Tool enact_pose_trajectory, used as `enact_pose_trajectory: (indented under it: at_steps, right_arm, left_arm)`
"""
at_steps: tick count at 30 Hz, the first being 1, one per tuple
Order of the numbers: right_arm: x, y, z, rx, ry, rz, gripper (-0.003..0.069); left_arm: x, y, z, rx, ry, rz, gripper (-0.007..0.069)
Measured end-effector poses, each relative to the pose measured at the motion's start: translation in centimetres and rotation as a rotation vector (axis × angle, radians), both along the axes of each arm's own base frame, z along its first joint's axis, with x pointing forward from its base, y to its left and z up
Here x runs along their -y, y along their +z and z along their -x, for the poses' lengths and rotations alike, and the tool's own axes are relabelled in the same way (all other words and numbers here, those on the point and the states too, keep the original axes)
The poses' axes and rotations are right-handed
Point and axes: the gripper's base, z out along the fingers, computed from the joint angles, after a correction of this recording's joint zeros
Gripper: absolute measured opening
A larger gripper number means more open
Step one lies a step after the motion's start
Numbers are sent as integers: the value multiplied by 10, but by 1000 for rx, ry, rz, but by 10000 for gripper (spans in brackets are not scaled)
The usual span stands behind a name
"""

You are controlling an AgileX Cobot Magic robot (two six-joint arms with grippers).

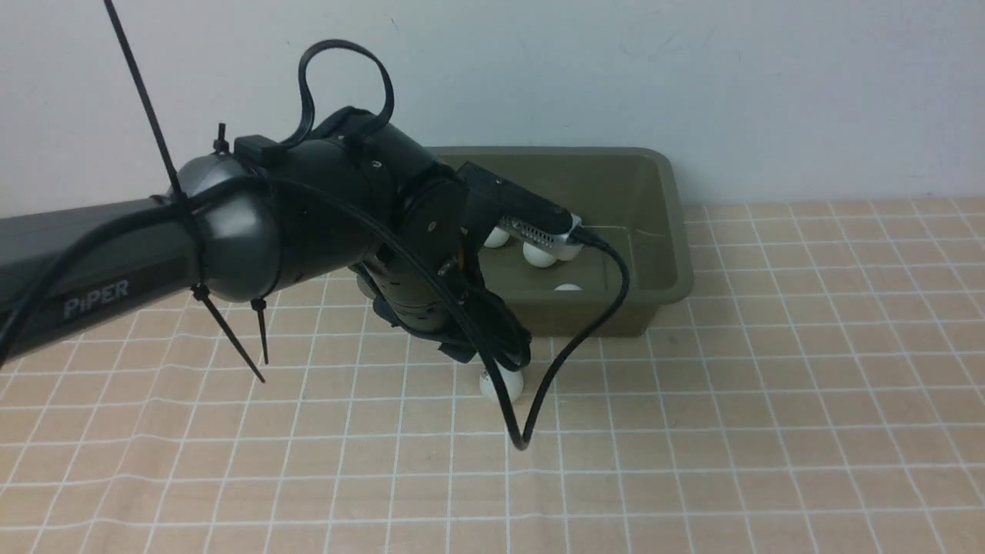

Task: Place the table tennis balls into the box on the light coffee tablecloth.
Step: 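Reach for and grasp a ping pong ball on the table beside the basket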

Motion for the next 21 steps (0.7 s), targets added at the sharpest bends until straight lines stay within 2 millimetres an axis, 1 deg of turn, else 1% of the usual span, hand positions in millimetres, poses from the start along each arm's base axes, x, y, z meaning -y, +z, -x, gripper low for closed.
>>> enact_pose_trajectory:
  at_steps: [6,9,16,21]
  right_arm:
    - [0,1,-1,11,-2,0,389]
    - [0,1,-1,15,-3,5,389]
    - [1,2,-1,25,-8,12,389]
    - [1,3,-2,37,-10,10,389]
  left_arm:
    - [7,4,-4,55,2,85,288]
    - [10,5,-8,97,-6,125,313]
    - [16,-19,-15,69,-13,106,416]
    - [16,-25,-16,56,-18,81,426]
